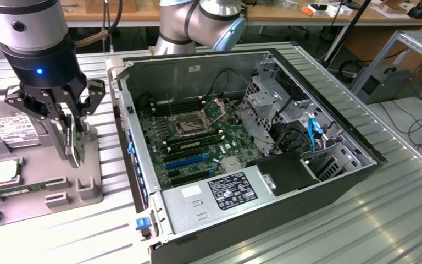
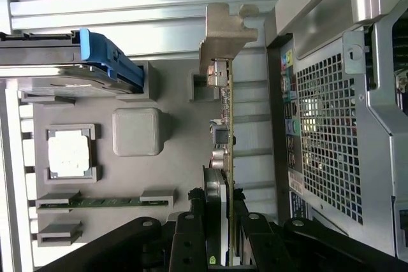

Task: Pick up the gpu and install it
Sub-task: 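Pick up the gpu and move the gpu toward the slot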

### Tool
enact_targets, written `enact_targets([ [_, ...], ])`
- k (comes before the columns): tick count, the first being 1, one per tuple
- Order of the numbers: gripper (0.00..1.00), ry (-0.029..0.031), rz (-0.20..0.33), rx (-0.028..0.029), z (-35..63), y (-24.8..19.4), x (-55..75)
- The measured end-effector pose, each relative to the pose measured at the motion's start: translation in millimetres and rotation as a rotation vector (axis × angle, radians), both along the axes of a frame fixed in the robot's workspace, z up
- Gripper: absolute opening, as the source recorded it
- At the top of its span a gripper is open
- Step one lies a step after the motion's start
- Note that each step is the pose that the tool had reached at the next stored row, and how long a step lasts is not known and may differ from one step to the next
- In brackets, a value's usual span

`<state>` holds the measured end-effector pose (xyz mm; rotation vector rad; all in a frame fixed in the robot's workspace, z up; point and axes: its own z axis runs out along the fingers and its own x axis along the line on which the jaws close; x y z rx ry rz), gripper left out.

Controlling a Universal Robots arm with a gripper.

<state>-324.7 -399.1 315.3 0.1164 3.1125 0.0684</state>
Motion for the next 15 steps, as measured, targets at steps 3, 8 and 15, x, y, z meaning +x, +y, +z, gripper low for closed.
enact_targets([
  [3,0.27,0.0001,0.000,0.0000,2.5,0.0,0.0],
  [8,0.27,0.0001,0.000,0.0000,6.4,0.0,0.0],
  [15,0.27,0.0001,0.000,0.0000,12.1,0.0,0.0],
])
